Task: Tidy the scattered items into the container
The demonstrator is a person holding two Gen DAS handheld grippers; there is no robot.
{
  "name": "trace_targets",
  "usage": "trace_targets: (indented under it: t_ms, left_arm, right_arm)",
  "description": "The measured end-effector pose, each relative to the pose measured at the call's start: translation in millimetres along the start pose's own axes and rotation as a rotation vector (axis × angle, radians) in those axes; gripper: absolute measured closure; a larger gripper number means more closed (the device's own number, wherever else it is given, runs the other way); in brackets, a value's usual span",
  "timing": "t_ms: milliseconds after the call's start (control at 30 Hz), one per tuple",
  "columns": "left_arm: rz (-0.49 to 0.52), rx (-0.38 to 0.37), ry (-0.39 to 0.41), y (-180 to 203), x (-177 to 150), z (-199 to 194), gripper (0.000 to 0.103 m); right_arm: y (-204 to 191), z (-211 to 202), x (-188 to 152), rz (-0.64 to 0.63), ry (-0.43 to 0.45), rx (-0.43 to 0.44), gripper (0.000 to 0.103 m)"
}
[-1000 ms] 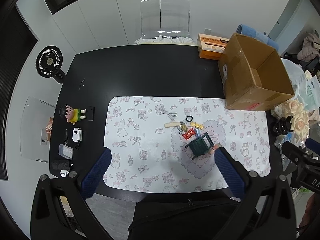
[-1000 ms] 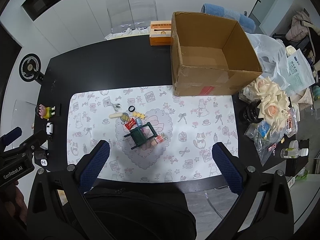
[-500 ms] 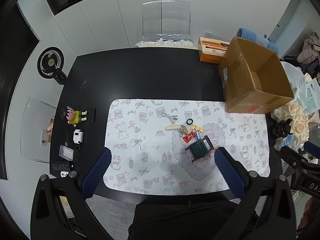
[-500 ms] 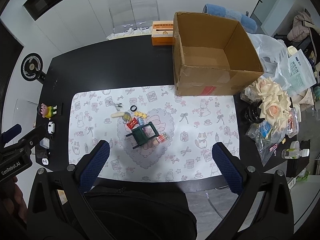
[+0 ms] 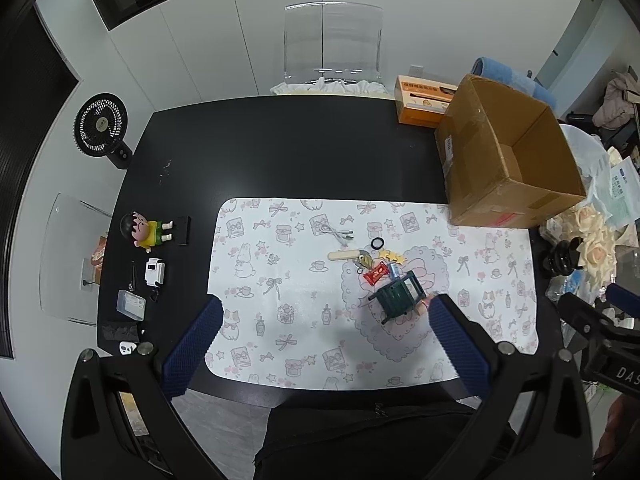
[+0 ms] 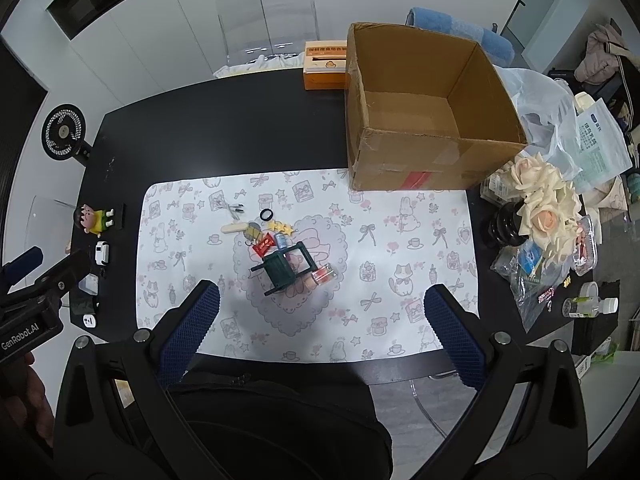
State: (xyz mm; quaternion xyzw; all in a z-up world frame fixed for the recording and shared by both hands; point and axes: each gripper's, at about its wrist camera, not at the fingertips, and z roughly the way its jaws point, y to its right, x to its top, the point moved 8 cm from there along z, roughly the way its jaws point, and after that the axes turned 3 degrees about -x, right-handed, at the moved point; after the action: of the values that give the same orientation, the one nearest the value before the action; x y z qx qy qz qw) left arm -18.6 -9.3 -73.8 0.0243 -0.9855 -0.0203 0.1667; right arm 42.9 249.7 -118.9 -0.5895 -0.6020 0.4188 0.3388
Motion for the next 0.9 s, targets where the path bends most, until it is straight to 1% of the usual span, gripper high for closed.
trace_targets:
  t_ms: [667, 767, 833, 900]
  left_arm:
    - [-0.005, -0.003, 0.006, -1.9, -1.4, 8.5, 0.000]
    - [0.000, -0.002, 0.006, -1.7, -1.8, 12.7, 0.000]
    - [0.020, 0.004, 0.003, 0.3, -2.7, 24.0, 0.000]
    - [0.041, -0.004, -0.013, 3.0, -5.3, 37.1, 0.000]
  right_arm:
    - [3.5, 6.5, -1.5, -0.008, -0.014, -0.007, 0.000]
    - [1.7, 17.5, -3.9, -0.021, -0.024, -0.002, 0.000]
    - [1.6, 31.4, -6.8, -0.035, -0.037, -0.010, 0.000]
    - [1.3, 47.7, -10.9, -0.042, -0.063, 0.009, 0.000]
